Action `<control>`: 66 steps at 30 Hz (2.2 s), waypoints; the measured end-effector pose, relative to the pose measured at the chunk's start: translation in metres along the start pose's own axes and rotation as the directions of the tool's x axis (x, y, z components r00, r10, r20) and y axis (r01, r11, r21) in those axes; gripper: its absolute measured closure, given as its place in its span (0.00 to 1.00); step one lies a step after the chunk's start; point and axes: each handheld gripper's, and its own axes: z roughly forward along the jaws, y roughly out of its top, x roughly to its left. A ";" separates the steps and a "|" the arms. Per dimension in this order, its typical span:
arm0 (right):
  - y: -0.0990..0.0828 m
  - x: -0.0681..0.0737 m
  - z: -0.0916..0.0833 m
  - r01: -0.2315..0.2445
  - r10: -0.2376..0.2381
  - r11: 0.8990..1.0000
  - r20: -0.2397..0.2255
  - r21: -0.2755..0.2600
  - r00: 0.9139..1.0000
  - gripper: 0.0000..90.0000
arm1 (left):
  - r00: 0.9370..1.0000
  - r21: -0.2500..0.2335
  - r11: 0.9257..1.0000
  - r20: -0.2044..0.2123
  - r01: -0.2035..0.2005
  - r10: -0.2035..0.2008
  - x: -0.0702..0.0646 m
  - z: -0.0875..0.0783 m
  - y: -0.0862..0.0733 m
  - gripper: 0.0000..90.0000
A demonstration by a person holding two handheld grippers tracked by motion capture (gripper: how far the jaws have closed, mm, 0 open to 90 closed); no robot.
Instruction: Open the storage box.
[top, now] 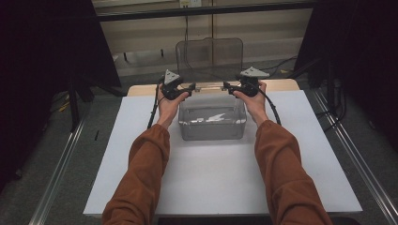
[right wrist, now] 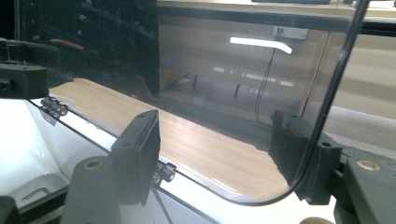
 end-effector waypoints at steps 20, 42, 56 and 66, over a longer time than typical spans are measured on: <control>-0.003 -0.002 0.002 -0.037 0.037 0.999 -0.006 -0.012 0.999 0.35 | 1.000 0.015 1.000 0.027 -0.003 0.002 -0.003 0.002 -0.002 0.29; -0.010 -0.007 0.005 -0.126 0.126 0.992 0.014 -0.018 0.992 0.23 | 0.999 0.093 0.995 0.039 0.034 -0.038 -0.003 0.008 -0.013 0.17; -0.012 -0.006 0.005 -0.162 0.163 0.986 0.023 -0.021 0.986 0.23 | 0.997 0.097 0.994 0.050 0.057 -0.062 -0.003 0.007 -0.014 0.19; -0.013 -0.007 0.005 -0.174 0.175 0.984 0.047 -0.029 0.983 0.19 | 0.989 0.143 0.984 0.083 0.107 -0.119 -0.002 0.010 -0.021 0.20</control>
